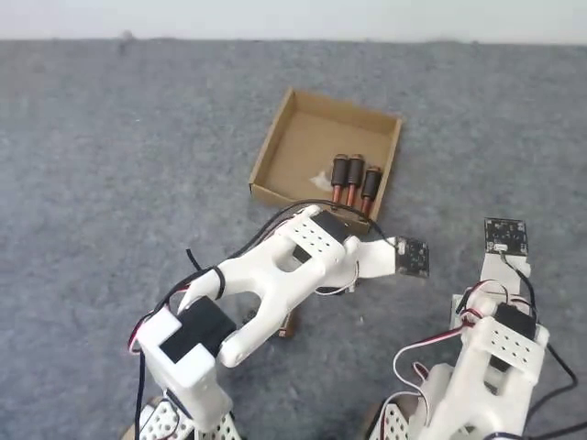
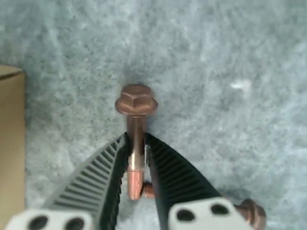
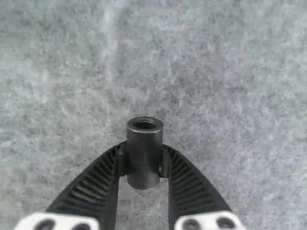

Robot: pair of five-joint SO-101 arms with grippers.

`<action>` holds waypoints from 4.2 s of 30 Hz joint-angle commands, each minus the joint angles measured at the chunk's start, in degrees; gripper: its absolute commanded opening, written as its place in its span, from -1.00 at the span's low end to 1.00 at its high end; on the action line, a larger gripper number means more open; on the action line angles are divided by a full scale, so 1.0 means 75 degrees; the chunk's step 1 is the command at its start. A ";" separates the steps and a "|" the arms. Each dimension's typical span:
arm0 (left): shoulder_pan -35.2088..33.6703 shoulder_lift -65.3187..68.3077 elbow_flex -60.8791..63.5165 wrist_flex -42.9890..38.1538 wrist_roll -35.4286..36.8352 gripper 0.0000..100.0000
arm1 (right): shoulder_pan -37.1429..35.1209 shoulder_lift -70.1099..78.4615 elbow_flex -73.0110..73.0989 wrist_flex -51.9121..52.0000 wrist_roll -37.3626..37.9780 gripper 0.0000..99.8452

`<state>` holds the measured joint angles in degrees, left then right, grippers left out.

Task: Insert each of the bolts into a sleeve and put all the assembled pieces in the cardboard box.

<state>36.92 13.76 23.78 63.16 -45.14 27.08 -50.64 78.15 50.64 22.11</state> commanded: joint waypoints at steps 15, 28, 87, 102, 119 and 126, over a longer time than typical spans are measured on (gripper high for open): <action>0.0105 -0.0023 -0.1037 -0.0035 0.7666 -0.90 | -0.0076 -0.0240 -0.0047 -0.0135 0.0082 -0.99; 0.0094 0.0000 -0.1026 -0.0469 0.7596 -0.70 | -0.0088 -0.0240 -0.0047 -0.0135 0.0082 -0.99; -0.3610 -0.5380 0.2925 -0.2696 0.7232 -0.98 | -0.0358 -0.0311 0.0105 -0.0416 0.0012 -0.99; -0.5919 -0.6482 0.5937 -0.4782 0.7232 -0.98 | -0.2444 -0.0311 -0.0445 -0.1518 -0.1688 -0.98; -0.7432 -0.6541 0.6277 -0.4747 0.7185 -0.98 | -0.4718 -0.0240 -0.0070 -0.7133 -0.1688 -0.98; -0.7432 -0.6541 0.6289 -0.4747 0.7185 -0.98 | -0.4823 -0.0217 -0.0059 -0.8656 -0.1676 -0.98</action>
<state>-18.37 -32.13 71.25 28.70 9.19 -8.18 -50.64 78.77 -9.41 10.07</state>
